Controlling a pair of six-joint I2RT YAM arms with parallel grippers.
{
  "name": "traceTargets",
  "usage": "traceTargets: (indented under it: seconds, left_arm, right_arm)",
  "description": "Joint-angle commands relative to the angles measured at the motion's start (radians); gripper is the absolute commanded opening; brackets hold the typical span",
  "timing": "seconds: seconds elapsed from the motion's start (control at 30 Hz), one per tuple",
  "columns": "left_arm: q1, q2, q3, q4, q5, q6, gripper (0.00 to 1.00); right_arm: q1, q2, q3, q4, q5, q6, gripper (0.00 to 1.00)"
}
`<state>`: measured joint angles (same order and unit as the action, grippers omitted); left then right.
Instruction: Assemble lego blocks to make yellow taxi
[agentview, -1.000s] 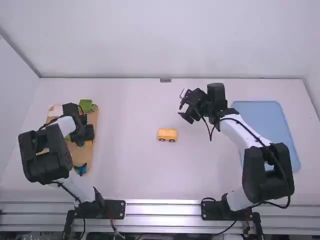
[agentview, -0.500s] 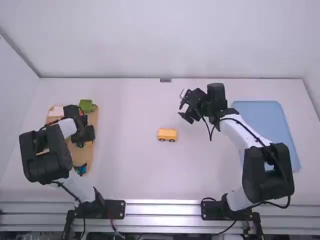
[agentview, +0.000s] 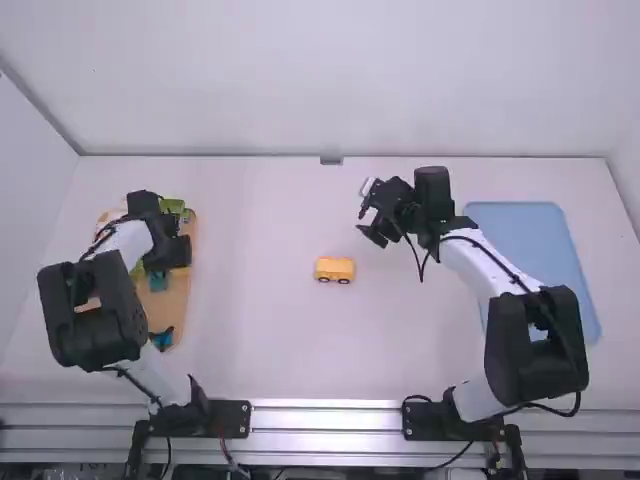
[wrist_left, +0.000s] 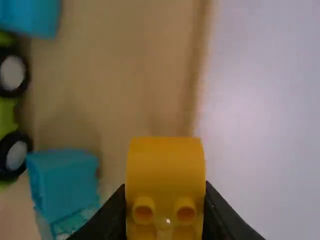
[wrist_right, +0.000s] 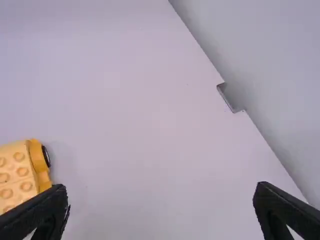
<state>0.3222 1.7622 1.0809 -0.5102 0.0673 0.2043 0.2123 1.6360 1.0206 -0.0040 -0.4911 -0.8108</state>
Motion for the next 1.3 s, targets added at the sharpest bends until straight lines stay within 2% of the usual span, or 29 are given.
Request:
traceTargets:
  seconds: [0.0, 0.07, 0.17, 0.33, 0.4, 0.63, 0.9, 0.93, 0.97, 1.03, 1.07, 1.13, 1.17, 1.27]
  left_arm:
    - [-0.079, -0.032, 0.032, -0.02, 0.122, 0.238, 0.13]
    - [-0.133, -0.032, 0.034, -0.017, 0.151, 0.339, 0.15]
    - [-0.257, -0.032, 0.032, 0.0, 0.188, 0.493, 0.27]
    - [-0.412, -0.032, 0.032, -0.01, 0.18, 0.629, 0.29]
    - [-0.483, -0.028, 0.032, -0.009, 0.176, 0.673, 0.37]
    - [-0.604, 0.013, 0.032, -0.005, 0.179, 0.838, 0.34]
    - [-0.607, 0.048, 0.032, 0.011, 0.154, 0.874, 0.25]
    - [-0.608, 0.048, 0.033, 0.022, 0.153, 0.87, 0.3]
    - [-0.612, 0.046, 0.034, 0.035, 0.153, 0.863, 0.42]
    - [-0.612, 0.046, 0.039, 0.04, 0.154, 0.863, 0.51]
    - [-0.612, 0.046, 0.048, 0.039, 0.154, 0.862, 0.63]
    - [-0.612, 0.046, 0.06, 0.031, 0.163, 0.859, 0.77]
    - [-0.612, 0.046, 0.074, 0.017, 0.183, 0.86, 0.99]
    - [-0.603, 0.046, 0.109, -0.028, 0.245, 0.859, 0.99]
  right_arm:
    - [0.004, -0.013, 0.006, -0.003, -0.005, 0.011, 0.99]
    - [0.004, -0.013, 0.006, -0.004, -0.005, 0.011, 0.99]
    - [0.004, -0.013, 0.006, -0.016, -0.005, 0.011, 0.99]
    - [0.005, -0.013, 0.006, -0.05, -0.005, 0.011, 0.99]
    - [-0.001, -0.013, 0.006, -0.058, 0.0, 0.011, 0.99]
    - [-0.024, -0.013, 0.005, -0.091, -0.002, 0.01, 0.99]
    - [-0.024, -0.013, 0.005, -0.135, 0.0, 0.0, 0.99]
    - [-0.022, -0.013, 0.005, -0.135, 0.001, 0.0, 0.98]
    - [-0.022, -0.013, 0.005, -0.137, 0.002, -0.001, 0.98]
    - [-0.023, -0.013, 0.005, -0.135, -0.001, -0.001, 0.99]
    - [-0.024, -0.013, 0.005, -0.134, -0.001, 0.0, 0.98]
    - [-0.023, -0.013, 0.005, -0.132, 0.002, -0.001, 0.98]
    - [-0.023, -0.013, 0.005, -0.132, 0.002, -0.002, 0.99]
    - [-0.023, -0.013, 0.005, -0.131, -0.001, -0.002, 0.99]
